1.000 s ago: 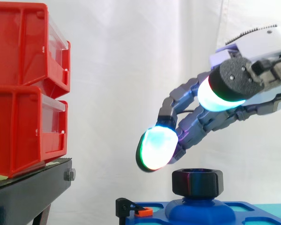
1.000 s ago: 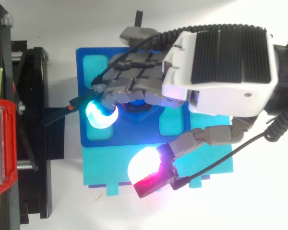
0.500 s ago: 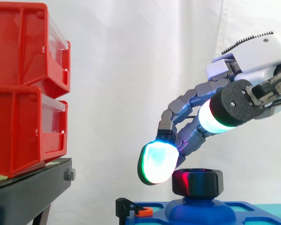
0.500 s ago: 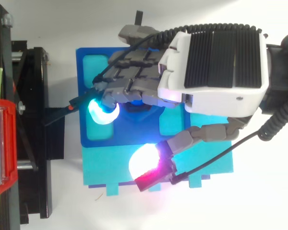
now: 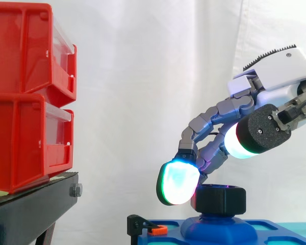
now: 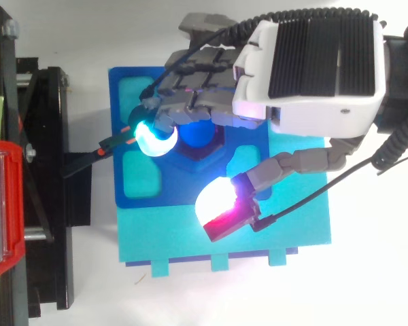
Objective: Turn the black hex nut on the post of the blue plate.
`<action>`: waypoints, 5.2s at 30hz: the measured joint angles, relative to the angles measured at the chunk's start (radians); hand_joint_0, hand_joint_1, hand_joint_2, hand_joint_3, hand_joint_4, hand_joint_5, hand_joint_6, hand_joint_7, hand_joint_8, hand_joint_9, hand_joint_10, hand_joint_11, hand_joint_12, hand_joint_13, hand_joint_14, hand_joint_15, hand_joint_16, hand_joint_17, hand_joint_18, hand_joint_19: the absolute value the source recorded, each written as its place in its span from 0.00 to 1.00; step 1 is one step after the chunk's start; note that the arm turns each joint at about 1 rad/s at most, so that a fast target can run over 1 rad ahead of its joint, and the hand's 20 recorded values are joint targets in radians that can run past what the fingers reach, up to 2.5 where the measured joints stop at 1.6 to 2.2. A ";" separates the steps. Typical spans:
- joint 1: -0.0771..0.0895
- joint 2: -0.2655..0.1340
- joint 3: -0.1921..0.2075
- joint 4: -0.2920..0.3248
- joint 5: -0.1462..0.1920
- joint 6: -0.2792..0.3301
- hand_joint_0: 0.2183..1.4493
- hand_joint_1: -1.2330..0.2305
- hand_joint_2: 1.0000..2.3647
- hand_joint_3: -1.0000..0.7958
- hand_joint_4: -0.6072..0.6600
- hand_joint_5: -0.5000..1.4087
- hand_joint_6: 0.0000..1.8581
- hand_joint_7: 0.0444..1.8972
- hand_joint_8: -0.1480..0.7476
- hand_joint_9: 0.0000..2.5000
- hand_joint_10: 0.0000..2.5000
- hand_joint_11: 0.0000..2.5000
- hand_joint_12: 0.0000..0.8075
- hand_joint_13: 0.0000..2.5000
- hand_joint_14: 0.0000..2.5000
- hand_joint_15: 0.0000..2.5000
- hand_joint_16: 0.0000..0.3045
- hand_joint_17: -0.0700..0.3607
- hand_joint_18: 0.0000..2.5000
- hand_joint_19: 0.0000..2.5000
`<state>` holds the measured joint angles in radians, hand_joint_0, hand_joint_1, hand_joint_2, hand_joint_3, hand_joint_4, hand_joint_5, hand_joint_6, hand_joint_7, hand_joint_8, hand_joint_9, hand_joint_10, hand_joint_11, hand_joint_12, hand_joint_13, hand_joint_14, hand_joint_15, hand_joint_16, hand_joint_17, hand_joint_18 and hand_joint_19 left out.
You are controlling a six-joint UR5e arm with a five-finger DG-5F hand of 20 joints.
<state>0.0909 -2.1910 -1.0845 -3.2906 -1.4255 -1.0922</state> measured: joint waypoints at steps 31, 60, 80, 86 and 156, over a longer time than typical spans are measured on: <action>-0.091 -0.001 0.098 -0.055 -0.117 -0.098 0.20 0.54 0.00 0.28 0.61 0.16 0.27 0.37 0.44 0.19 0.00 0.00 0.45 0.12 0.00 0.01 0.20 0.47 0.04 0.01; 0.018 -0.050 0.101 -0.061 -0.017 -0.083 0.20 0.55 0.00 0.28 0.61 0.16 0.27 0.38 0.44 0.19 0.00 0.00 0.45 0.12 0.00 0.01 0.19 0.47 0.04 0.01; -0.005 -0.050 0.102 -0.110 -0.049 -0.090 0.20 0.55 0.00 0.28 0.61 0.16 0.27 0.38 0.44 0.19 0.00 0.00 0.45 0.13 0.00 0.01 0.19 0.47 0.04 0.01; -0.016 -0.050 0.106 -0.109 -0.064 -0.094 0.20 0.55 0.00 0.28 0.61 0.16 0.27 0.38 0.44 0.19 0.00 0.00 0.45 0.13 0.00 0.01 0.19 0.47 0.04 0.01; -0.008 -0.052 0.112 -0.016 -0.062 -0.146 0.20 0.55 0.00 0.28 0.61 0.16 0.27 0.38 0.44 0.19 0.00 0.00 0.45 0.13 0.00 0.01 0.19 0.47 0.04 0.02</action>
<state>0.0833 -2.2427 -0.9725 -3.3070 -1.4878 -1.2379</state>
